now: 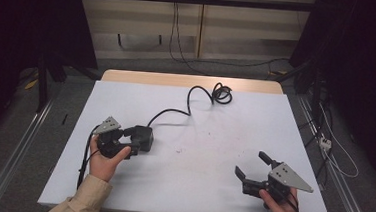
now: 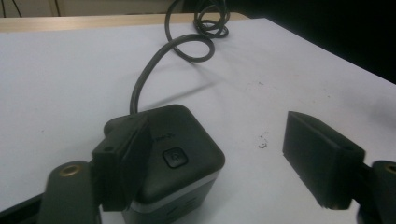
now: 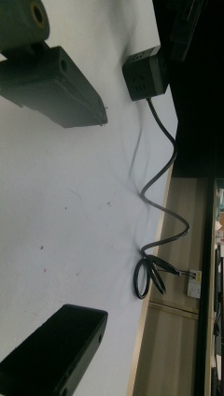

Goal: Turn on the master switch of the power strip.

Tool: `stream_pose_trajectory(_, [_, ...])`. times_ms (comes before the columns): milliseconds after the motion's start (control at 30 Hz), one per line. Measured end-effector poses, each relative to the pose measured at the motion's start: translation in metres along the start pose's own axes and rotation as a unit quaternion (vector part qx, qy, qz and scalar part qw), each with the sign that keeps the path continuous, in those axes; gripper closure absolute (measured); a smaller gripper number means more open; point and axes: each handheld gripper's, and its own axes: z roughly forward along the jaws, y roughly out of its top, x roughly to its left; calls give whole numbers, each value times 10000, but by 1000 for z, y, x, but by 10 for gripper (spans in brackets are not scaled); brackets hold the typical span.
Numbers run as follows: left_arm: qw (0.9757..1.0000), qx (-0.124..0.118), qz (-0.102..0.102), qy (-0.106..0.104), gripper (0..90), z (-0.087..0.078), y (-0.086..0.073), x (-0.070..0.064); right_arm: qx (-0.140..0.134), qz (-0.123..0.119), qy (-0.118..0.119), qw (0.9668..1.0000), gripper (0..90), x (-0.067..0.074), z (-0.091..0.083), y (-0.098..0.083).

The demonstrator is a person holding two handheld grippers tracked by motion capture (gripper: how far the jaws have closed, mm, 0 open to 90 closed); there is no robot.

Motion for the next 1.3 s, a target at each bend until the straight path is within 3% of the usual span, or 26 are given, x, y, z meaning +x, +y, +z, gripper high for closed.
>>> stream_pose_trajectory(233, [9999, -18, 25, -140, 173, -3, 1, -3, 8, 0, -10, 10000, 56, 0, -1, 0])
stream_pose_trajectory(800, [9996, -4, 165, -247, 62, -15, -1, -5, 3, -7, -14, 10000, 56, 0, -2, 0])
stream_pose_trajectory(1300, [9990, -72, 286, -346, 51, -28, -6, -4, -12, -13, -11, 10000, 56, 1, -1, 1])
